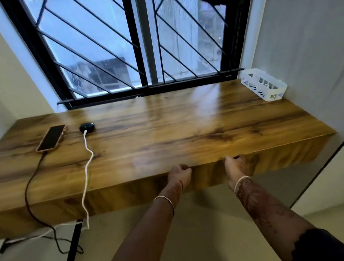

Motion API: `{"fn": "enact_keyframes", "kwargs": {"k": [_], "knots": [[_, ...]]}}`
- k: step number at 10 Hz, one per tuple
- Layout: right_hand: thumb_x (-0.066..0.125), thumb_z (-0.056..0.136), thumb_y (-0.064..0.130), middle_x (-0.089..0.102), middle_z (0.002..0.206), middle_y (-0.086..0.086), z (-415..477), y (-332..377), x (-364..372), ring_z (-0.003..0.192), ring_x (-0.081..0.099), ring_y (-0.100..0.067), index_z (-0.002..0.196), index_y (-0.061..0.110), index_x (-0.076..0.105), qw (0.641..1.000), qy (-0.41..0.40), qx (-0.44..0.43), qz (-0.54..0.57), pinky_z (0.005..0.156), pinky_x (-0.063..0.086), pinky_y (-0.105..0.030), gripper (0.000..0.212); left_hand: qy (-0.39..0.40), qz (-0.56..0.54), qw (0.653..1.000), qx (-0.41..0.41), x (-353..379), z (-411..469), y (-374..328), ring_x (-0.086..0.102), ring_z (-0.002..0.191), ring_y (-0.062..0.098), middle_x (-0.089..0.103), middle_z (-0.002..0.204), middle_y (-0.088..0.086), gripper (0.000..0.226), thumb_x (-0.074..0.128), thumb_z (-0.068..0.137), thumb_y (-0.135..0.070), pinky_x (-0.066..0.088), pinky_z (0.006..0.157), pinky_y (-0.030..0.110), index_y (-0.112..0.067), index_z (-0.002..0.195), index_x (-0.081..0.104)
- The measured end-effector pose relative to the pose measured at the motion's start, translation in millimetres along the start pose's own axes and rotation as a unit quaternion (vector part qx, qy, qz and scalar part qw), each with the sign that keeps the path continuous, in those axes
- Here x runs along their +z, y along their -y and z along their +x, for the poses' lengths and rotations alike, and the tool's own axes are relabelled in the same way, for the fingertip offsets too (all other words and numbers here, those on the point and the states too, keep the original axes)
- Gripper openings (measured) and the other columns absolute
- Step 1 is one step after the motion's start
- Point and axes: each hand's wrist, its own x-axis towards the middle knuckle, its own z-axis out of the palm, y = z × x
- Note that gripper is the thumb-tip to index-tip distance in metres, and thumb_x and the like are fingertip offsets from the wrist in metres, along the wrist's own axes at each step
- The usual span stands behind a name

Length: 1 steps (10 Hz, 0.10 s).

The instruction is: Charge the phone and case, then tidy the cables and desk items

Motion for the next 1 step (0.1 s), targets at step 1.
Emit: {"fn": "enact_keyframes", "kwargs": {"k": [1], "knots": [[0.053,0.092,0.023,0.031,0.153,-0.009,-31.0,12.5,18.9,0.135,0.038,-0.027,0.149,0.011,0.020,0.997,-0.020,-0.068,-0.042,0.110,0.034,-0.036,0.067,-0.046,0.053,0.996,0.062,-30.9,-6.3,-4.4,0.061,0.110,0.025,0.064,0.121,0.010,0.031,0.054,0.093,-0.022,0.050,0.095,0.033,-0.013,0.121,0.059]]}}
